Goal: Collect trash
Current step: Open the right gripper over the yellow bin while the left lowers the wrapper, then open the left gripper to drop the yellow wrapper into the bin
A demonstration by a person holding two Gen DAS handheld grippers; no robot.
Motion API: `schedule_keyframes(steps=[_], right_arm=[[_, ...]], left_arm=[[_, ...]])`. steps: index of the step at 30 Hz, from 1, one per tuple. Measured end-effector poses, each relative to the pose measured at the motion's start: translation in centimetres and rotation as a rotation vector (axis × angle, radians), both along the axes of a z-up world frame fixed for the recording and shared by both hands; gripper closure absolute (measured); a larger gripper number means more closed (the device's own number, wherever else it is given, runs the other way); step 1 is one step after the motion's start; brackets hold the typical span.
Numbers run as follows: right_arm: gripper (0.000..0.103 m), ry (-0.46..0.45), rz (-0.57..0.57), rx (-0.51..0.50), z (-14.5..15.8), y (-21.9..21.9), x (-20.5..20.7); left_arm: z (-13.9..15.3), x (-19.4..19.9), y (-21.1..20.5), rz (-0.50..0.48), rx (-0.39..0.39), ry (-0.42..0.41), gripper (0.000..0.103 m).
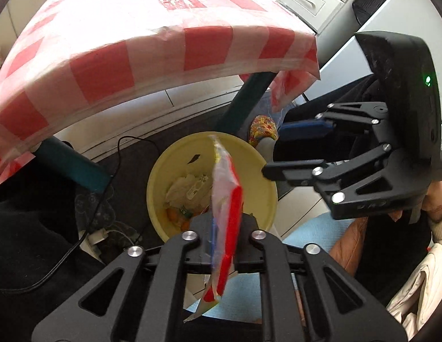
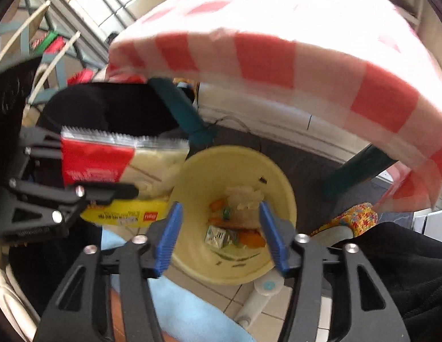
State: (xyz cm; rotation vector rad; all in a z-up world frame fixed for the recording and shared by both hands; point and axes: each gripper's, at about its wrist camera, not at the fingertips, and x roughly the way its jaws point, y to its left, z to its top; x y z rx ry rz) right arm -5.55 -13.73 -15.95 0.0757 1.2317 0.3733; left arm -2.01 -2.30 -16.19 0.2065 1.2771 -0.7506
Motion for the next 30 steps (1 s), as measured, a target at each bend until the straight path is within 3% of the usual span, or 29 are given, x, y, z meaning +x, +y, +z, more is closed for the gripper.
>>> schedule_keyframes(steps=[4,11,19,23,27,30], right_arm=[[0.035,-0.047,-0.065,0.011,0.7,-1.0,0.2],[0.034,-0.115,-0.144,0.031,1.3,-2.2,0.5],[0.03,-0.19,-0.192,0.045,2.5,-2.6,0.6],[0.028,-0.204,-0.205,0.044,2.8,-2.8,0.6],[0.027,-0.208,-0.215,0.046,2.8,-3.1,0.6],[0.027,-0.216,-0.217,0.045,3.0,-3.2,0.5]], left_arm=[[0.7,0.3,0.3,0.014,-0.021,-0.02,0.08],[-0.1,-0.2,-0.7,-0.061,0.012,0.01,0.075],[0.0,0.1,-0.8,-0.049,0.019,-0.001,0.044],[-0.1,-0.1,-0.8,-0.086,-0.036,0.076,0.043],[-1.1,-0.7,-1.5,-0.126,0.022,0.144,0.027],[-1.4,-0.7,-1.6,-0.107,0.041,0.146,0.025]])
